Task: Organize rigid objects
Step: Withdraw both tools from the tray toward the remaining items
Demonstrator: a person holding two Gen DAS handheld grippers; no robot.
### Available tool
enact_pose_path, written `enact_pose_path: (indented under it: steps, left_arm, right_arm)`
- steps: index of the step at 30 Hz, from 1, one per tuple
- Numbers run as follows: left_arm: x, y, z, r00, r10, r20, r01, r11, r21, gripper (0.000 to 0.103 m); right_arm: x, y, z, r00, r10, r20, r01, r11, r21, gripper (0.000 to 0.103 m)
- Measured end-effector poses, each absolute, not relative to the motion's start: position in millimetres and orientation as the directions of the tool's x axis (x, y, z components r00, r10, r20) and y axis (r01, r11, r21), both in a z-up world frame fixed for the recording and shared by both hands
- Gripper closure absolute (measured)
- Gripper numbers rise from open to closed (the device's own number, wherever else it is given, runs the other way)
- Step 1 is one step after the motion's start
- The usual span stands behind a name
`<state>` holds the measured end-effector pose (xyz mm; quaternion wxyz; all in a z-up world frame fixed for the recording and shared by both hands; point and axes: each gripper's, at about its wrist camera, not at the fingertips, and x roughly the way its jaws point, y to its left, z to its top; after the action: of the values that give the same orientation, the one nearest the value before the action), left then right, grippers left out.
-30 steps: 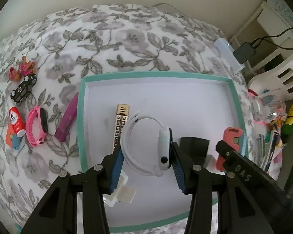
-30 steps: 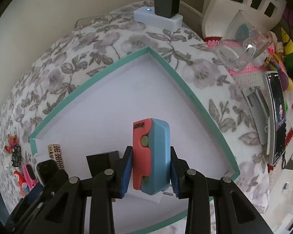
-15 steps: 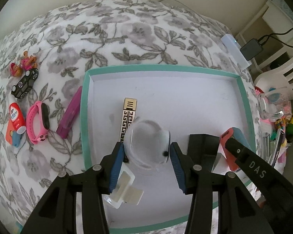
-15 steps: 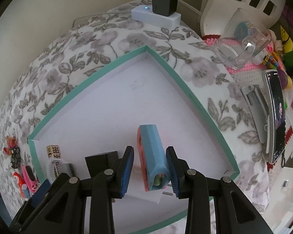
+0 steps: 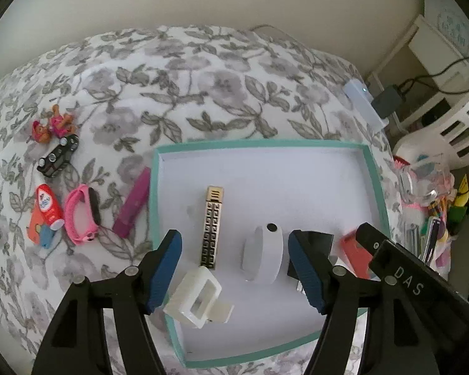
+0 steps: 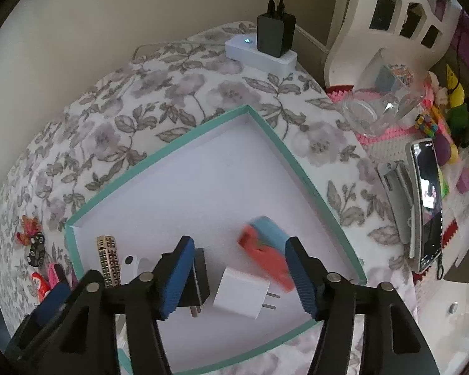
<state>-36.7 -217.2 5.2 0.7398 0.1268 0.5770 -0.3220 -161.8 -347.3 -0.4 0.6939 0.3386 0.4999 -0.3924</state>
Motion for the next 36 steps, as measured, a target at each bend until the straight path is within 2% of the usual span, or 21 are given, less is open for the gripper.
enact_pose_path:
  steps: [2,4,8,11,13,14,15,26,31,36]
  left_arm:
    - [-33,-212,8,0.132,-0.334,-0.933,0.610,0.769,-0.189,0.028]
    - [-28,-208,10,0.134,-0.333,-0.933,0.595,0.780,-0.193,0.018]
    - [-15,-196,9,0.139,-0.327,-0.935,0.552,0.809,-0.201,0.017]
    - [-5,-186,5,0.149,-0.297,-0.943,0.517,0.837,-0.182,0.017]
    - [2,-180,0,0.149,-0.273,-0.950,0.493,0.854,-0.168,0.016]
    - [7,-176,-4,0.145,-0.263,-0.954,0.475,0.864,-0.166,0.011]
    - [10,-172,-7,0.139,-0.258,-0.956,0.461,0.871,-0.168,0.006]
    - [49,-123,-21,0.135,-0.229,-0.964,0.305,0.935,-0.179,0.006]
    - [71,-96,-19,0.143,-0.227,-0.963,0.250,0.950,-0.187,0.002]
    - [87,-63,-15,0.197,-0.122,-0.973,0.207,0.975,-0.081,0.002]
  right_arm:
    - [-161,-347,2,0.190,-0.214,-0.958,0.884,0.463,0.072,0.029]
    - [-161,-347,2,0.188,-0.219,-0.957,0.884,0.463,0.067,0.028]
    - [-161,-348,0,0.179,-0.220,-0.959,0.883,0.465,0.058,0.020]
    - [-160,-346,-1,0.178,-0.218,-0.959,0.880,0.471,0.056,0.018]
    - [-157,-345,-2,0.180,-0.218,-0.959,0.876,0.480,0.055,0.010]
    - [-156,-344,-2,0.180,-0.218,-0.959,0.874,0.483,0.054,0.004]
    - [-155,-343,-2,0.181,-0.219,-0.959,0.872,0.487,0.053,0.002]
    - [-129,-318,-12,0.194,-0.183,-0.964,0.830,0.555,0.062,0.000]
    - [-104,-290,-7,0.249,-0.171,-0.953,0.770,0.633,0.088,0.000]
    - [-75,-254,0,0.335,-0.115,-0.935,0.682,0.715,0.156,0.000]
